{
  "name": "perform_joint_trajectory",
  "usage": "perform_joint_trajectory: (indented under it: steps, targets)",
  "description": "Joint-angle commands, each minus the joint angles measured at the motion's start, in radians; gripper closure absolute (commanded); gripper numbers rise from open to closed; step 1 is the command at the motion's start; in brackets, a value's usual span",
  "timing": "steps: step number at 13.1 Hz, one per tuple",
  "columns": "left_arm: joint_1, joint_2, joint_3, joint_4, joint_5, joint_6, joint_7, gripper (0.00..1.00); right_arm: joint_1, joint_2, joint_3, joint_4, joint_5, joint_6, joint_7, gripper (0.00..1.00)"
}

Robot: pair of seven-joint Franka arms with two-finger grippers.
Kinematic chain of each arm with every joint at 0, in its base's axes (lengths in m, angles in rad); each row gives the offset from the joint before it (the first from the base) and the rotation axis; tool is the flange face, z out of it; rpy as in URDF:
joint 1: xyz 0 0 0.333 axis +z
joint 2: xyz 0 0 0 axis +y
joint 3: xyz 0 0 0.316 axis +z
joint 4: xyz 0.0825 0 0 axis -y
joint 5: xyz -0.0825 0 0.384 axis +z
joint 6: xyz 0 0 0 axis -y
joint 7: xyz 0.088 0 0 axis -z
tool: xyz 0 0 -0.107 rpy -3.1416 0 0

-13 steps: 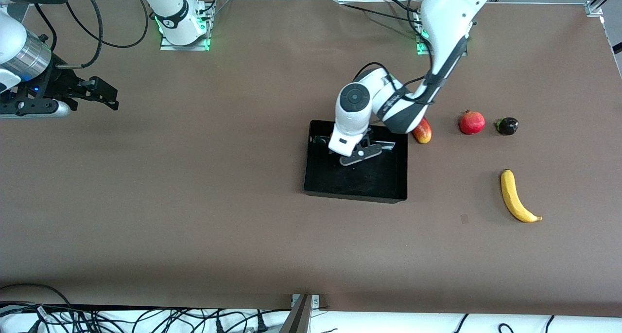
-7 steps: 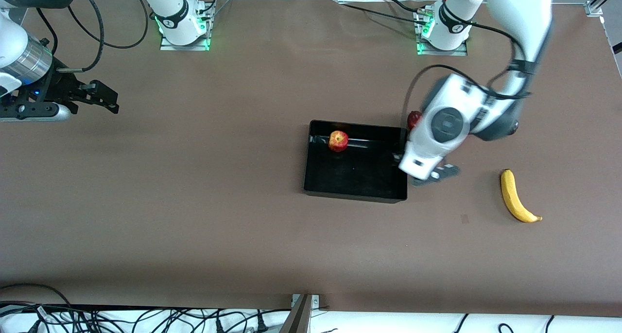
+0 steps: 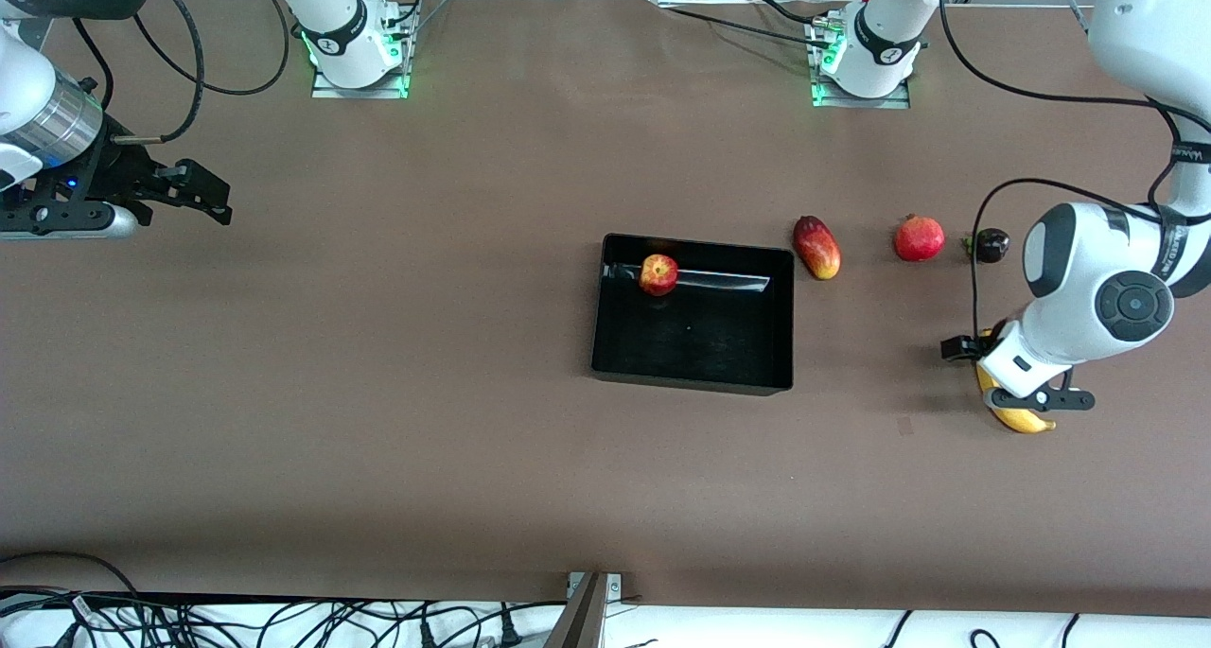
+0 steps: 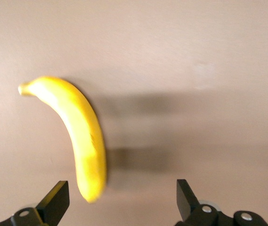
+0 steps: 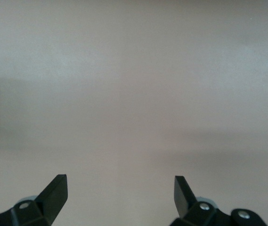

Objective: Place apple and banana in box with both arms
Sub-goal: 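Move the left gripper to the yellow banana and grasp it, then carry the banana over the box and lower it in with the left gripper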

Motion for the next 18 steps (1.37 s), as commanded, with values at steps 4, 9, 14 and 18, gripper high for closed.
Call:
perform_joint_trajectory:
  steps: [4, 9, 14, 18]
  targets:
    - [0.096, 0.159, -0.004, 0.037, 0.161, 0.152, 0.121, 0.00, -0.015, 0.009, 0.016, 0.022, -0.011, -0.001, -0.007, 0.00]
    - [0.099, 0.132, -0.015, 0.020, 0.155, 0.128, 0.103, 1.00, -0.014, 0.009, 0.016, 0.021, -0.011, -0.001, -0.005, 0.00]
    - [0.058, -0.025, -0.220, 0.029, 0.023, -0.254, -0.176, 1.00, -0.014, 0.009, 0.016, 0.022, -0.011, -0.001, -0.007, 0.00]
    - [-0.214, -0.119, -0.210, 0.034, -0.178, -0.340, -0.479, 1.00, -0.014, 0.009, 0.016, 0.022, -0.011, -0.001, -0.007, 0.00]
